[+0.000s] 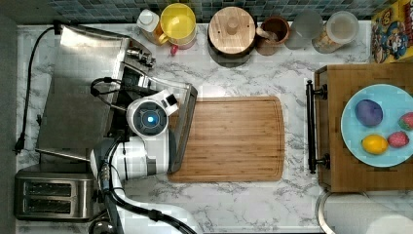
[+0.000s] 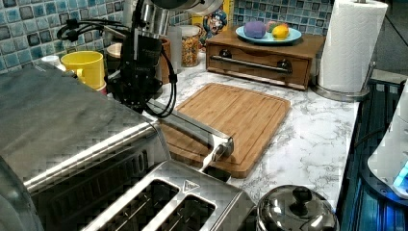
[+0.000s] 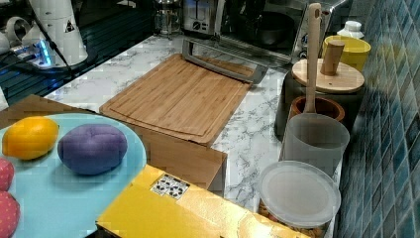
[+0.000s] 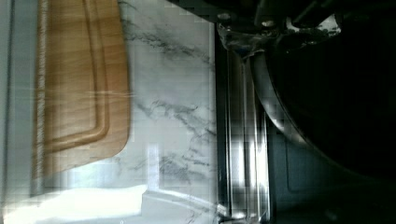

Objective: Put the bowl in the oven.

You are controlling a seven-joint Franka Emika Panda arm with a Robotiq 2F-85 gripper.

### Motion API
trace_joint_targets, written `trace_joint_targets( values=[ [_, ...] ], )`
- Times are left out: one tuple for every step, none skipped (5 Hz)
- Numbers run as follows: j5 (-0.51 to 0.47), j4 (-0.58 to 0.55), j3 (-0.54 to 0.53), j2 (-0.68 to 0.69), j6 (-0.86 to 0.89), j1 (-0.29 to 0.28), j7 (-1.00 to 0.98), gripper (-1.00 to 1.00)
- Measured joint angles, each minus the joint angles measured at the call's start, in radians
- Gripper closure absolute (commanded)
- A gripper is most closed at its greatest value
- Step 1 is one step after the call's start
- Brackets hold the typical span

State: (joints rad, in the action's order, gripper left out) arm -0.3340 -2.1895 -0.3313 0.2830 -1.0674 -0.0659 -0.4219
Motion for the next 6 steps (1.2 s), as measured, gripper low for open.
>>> trace_joint_targets(
  values=[
    [0.0, 0.0, -0.017, 0.034, -0.033, -0.012, 0.015, 1.0],
    [0.026, 0.0, -0.003, 0.055, -0.069, -0.037, 0.087, 0.8],
    [0.053, 0.018, 0.028, 0.056, -0.078, -0.061, 0.175, 0.0],
    [0.058, 0.037, 0.043, 0.056, -0.078, -0.067, 0.201, 0.0],
    [-0.006, 0.043, 0.033, 0.055, -0.079, -0.045, 0.189, 0.0],
    [-0.154, 0.037, -0.005, 0.054, -0.077, -0.008, 0.188, 0.0]
  ],
)
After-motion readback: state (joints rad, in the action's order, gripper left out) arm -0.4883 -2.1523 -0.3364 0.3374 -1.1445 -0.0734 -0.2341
